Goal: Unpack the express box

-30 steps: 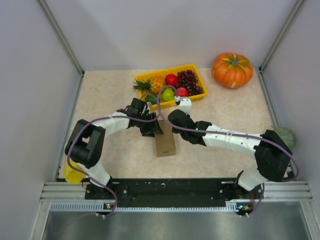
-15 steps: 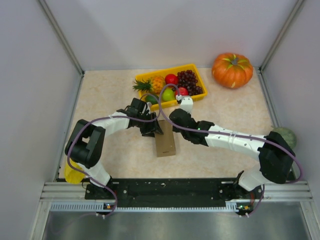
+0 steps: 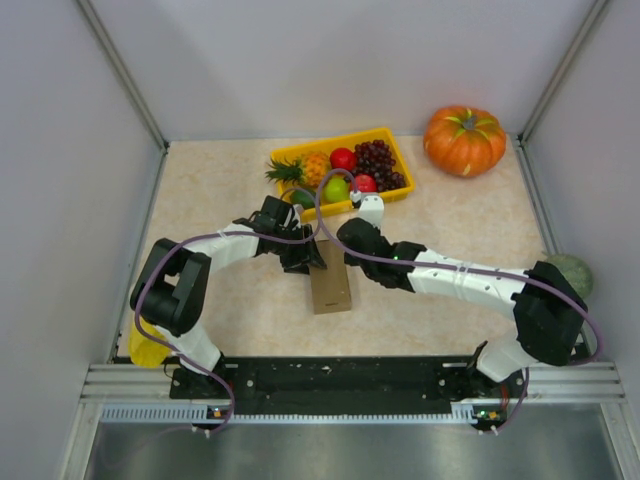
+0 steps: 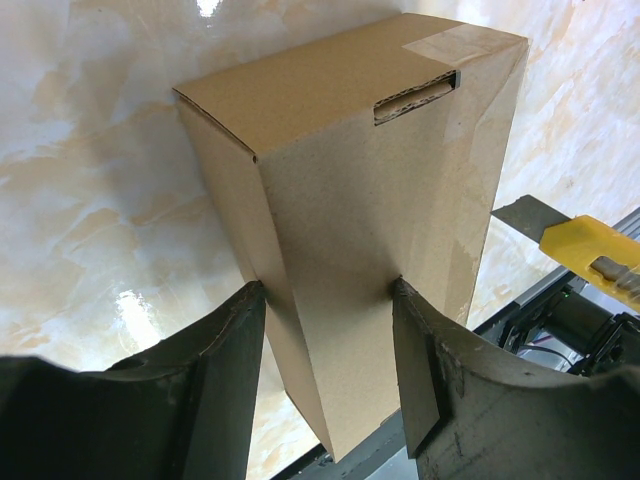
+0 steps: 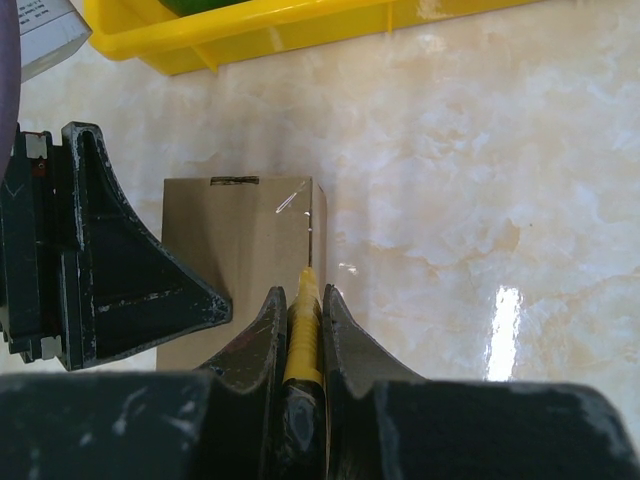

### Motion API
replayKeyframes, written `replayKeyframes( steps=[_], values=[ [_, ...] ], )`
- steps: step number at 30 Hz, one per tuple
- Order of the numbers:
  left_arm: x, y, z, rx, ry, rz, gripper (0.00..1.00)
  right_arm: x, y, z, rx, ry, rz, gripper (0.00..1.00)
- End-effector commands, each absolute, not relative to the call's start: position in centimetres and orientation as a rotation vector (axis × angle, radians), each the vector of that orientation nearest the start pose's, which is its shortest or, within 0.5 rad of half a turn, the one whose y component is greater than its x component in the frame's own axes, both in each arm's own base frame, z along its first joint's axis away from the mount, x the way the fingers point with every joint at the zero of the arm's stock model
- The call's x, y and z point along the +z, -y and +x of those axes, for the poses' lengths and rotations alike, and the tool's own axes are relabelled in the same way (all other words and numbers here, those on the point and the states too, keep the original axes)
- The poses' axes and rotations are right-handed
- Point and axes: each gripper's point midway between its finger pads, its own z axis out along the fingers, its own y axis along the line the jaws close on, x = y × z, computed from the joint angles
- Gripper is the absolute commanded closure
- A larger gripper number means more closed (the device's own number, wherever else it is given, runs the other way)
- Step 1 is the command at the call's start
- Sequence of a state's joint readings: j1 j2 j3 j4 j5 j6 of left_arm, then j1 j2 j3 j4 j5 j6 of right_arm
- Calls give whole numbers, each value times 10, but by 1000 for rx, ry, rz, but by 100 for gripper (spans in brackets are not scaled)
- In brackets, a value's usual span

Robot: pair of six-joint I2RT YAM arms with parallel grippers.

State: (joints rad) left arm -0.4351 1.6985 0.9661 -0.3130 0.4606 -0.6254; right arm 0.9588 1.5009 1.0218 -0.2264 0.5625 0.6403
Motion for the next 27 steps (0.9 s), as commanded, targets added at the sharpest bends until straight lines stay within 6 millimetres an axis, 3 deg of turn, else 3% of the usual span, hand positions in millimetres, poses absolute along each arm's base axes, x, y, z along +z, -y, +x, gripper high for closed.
replayKeyframes(
  steps=[1, 11, 27],
  values=[
    [12, 218, 268, -753, -2889, -132, 71, 152, -294, 300, 298, -2138, -32, 100],
    [10, 215, 268, -733, -2897, -141, 71, 152, -295, 298, 288, -2136, -69, 100],
    [6, 214, 267, -733, -2928, -221, 75, 137, -300, 277, 308, -2178, -193, 100]
  ],
)
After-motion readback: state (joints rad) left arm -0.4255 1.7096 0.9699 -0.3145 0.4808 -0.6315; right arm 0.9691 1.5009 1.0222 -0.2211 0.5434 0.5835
